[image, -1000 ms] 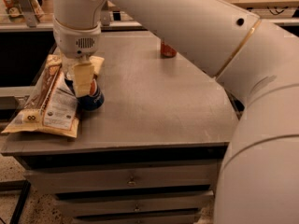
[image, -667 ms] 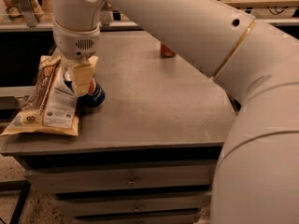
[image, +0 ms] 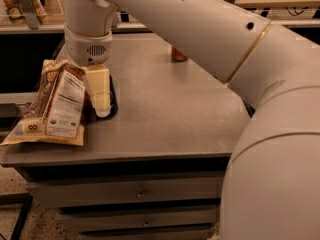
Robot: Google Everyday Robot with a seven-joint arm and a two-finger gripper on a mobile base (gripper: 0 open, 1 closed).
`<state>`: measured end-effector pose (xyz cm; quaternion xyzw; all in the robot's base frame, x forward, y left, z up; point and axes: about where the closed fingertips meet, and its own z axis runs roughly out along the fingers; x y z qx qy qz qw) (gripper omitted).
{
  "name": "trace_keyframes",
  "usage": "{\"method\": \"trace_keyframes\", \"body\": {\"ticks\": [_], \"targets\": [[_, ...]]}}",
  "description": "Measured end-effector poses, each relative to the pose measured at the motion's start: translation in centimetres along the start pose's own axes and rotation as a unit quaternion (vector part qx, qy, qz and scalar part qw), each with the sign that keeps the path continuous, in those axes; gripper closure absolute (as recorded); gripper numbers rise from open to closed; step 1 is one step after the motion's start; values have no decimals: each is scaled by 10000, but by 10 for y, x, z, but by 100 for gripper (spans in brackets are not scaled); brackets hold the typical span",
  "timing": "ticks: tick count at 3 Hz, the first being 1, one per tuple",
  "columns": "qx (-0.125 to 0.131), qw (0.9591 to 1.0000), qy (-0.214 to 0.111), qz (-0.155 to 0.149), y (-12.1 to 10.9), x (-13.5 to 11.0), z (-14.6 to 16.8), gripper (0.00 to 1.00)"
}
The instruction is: Move pepsi can near brown chip bag
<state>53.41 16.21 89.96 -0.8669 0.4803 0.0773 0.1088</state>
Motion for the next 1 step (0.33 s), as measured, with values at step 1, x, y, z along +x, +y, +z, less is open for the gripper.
{"method": "trace_keyframes", "body": {"ticks": [1], "targets": [[0, 10000, 0, 0, 0, 0, 0, 0]]}}
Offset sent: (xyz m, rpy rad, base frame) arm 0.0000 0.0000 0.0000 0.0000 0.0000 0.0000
